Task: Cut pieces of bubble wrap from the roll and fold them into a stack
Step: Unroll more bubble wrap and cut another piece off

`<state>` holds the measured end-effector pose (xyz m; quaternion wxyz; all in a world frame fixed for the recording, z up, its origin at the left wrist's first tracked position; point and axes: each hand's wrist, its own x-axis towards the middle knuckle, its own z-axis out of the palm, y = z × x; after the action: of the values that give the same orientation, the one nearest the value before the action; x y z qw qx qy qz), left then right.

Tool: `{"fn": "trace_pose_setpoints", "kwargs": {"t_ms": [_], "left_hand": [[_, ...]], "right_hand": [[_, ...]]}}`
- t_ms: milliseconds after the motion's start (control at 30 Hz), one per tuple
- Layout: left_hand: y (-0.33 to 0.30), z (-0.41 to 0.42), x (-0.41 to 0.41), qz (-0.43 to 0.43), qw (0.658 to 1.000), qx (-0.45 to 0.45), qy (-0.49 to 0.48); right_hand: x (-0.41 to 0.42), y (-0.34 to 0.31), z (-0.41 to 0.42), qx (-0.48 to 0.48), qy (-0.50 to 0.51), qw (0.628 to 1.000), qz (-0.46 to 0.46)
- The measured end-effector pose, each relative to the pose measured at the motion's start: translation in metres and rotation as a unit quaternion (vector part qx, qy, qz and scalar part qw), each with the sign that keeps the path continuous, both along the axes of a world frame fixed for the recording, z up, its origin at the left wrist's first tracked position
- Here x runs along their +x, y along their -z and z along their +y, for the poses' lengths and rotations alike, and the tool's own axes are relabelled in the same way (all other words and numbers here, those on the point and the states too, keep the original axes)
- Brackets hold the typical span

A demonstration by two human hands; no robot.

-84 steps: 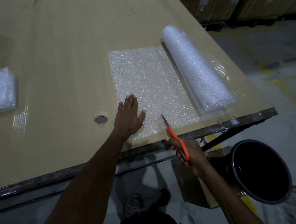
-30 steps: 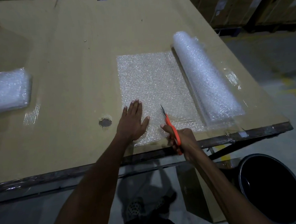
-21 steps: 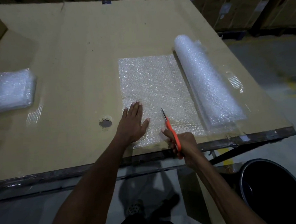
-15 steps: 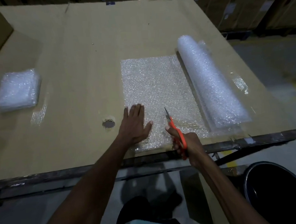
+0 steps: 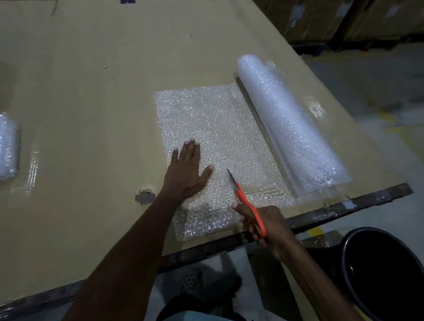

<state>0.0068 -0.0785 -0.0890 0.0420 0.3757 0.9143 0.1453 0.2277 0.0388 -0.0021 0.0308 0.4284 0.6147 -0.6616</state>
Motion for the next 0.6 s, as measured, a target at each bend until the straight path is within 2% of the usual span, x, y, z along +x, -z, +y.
{"fn": "trace_pose_setpoints", "kwargs": {"t_ms": [600], "left_hand": [[-0.001, -0.002, 0.001, -0.005, 1.000, -0.002, 0.001]], "right_hand": [[-0.004, 0.005, 0.000, -0.009, -0.001, 1.000, 0.016]]}}
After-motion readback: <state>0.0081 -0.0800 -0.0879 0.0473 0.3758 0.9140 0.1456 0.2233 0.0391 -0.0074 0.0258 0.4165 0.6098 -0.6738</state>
